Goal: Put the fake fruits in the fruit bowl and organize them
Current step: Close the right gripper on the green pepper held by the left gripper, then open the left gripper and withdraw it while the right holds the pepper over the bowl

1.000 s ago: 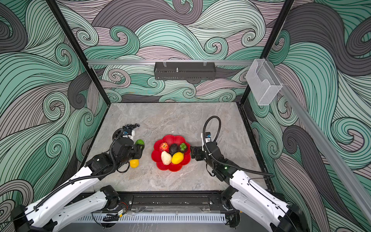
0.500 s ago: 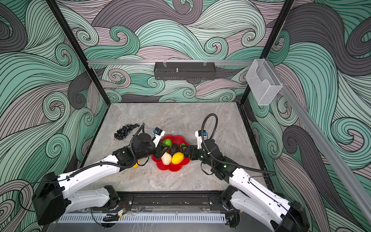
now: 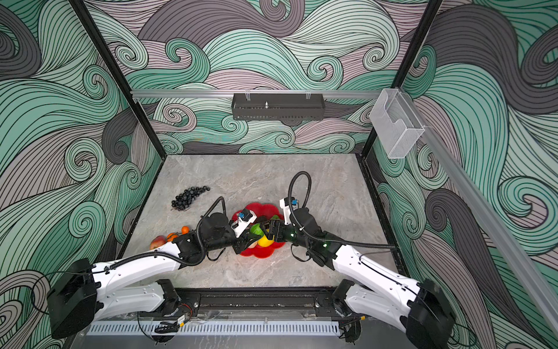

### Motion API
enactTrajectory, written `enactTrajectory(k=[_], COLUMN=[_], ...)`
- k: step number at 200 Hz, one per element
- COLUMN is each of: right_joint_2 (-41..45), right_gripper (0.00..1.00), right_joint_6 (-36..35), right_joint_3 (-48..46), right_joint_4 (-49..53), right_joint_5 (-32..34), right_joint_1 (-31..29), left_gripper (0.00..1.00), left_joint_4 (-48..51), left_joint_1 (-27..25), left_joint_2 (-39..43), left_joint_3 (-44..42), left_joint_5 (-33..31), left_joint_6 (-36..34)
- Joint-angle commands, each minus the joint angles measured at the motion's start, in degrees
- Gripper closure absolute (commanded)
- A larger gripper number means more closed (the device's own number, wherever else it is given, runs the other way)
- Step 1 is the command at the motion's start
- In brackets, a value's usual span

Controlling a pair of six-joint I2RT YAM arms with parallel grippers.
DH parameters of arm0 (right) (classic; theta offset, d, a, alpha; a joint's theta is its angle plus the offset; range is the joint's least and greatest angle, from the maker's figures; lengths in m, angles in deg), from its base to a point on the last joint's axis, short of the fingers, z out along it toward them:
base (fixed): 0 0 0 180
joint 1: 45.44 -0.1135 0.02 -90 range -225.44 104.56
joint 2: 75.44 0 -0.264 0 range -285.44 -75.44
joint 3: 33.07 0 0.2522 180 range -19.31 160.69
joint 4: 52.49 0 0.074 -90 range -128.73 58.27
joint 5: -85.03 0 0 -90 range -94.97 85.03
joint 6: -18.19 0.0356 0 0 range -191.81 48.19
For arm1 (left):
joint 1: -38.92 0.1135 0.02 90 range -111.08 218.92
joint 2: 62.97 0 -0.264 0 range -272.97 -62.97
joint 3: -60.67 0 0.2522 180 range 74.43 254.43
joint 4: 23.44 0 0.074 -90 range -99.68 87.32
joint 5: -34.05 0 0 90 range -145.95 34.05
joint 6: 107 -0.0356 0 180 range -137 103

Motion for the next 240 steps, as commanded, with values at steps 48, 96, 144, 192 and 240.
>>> enactTrajectory(k=[48,96,144,192,240], right_joint_2=[-7.14,-10.16,-9.42,-6.64,-4.66], right_gripper=[0.36,0.60,0.72,0.72,0.70], right_joint_6=[0.14,-2.01,-4.59,-8.85,-14.82], right_joint_3=[4.29,6.82,8.07,8.94,8.15], right_joint_4=[-3.04,-2.21,0.87,6.77,12.12], right_joint_5=[-1.24,-0.56,2.36,10.78,21.86], right_joint_1=[-3.59,-5.84,-6.08,-6.08,-5.91], left_gripper=[0.87,0.78,0.56,0.23,0.19], left_joint_4=[-4.45,-4.50,-3.99,-2.38,-2.28], left_joint_1=[-0.56,-0.65,-0.65,-0.61,-0.52], left_joint_2=[2.82,3.71,5.49,9.68,16.92], left_joint_3=[-1.97,-2.50,-3.19,-4.15,-7.09], left_joint_5=[0.14,-3.07,-5.22,-9.45,-23.55], left_joint_6=[-3.31,-3.31,-3.56,-1.01,1.30])
